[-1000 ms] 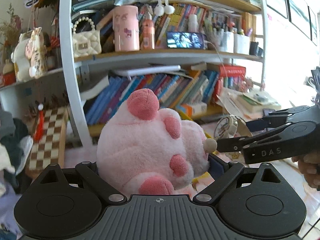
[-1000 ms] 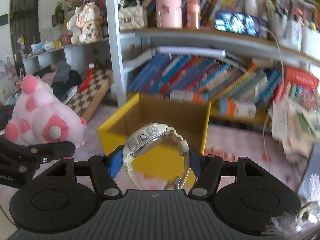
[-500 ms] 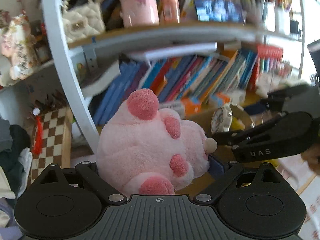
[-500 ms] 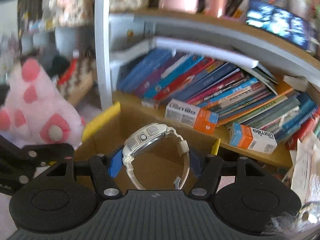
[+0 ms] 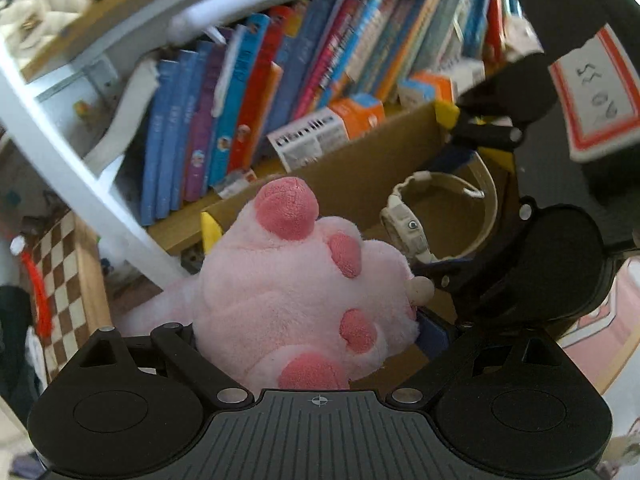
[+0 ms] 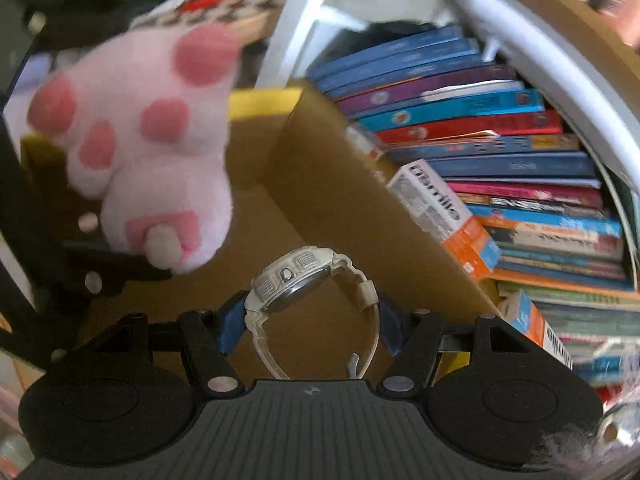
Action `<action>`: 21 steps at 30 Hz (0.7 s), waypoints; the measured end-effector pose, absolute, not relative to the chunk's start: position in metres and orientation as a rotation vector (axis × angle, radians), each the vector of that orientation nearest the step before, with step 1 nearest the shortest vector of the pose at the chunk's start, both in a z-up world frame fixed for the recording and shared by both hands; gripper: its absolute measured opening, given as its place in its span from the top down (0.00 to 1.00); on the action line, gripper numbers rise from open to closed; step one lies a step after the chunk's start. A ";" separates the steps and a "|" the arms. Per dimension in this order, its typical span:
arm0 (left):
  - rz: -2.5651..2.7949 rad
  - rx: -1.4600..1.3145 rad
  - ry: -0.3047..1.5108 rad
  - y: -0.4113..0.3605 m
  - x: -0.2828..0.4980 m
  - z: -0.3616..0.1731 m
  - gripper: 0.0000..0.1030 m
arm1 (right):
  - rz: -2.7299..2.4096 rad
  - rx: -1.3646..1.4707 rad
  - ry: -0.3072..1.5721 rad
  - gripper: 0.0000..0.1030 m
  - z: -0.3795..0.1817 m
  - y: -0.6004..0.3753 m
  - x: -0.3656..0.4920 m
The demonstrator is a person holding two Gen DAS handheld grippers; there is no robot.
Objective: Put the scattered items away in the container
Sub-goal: 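Lower the watch into the yellow box and open the right gripper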
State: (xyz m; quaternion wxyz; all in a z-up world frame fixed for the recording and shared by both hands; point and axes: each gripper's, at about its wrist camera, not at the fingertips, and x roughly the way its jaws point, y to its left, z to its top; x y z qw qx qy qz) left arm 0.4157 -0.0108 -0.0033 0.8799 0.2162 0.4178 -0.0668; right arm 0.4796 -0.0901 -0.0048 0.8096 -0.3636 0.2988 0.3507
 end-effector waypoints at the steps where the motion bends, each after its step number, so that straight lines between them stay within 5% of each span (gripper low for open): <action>1: -0.141 0.468 0.882 -0.012 0.419 -0.006 0.07 | 0.755 -0.791 0.649 0.38 -0.007 -0.088 0.483; 9: -0.144 0.499 0.943 -0.016 0.432 -0.018 0.07 | 0.780 -0.797 0.747 0.37 -0.012 -0.083 0.500; 21: -0.111 0.569 0.862 -0.023 0.418 0.000 0.04 | 0.711 -0.702 0.635 0.25 0.012 -0.100 0.497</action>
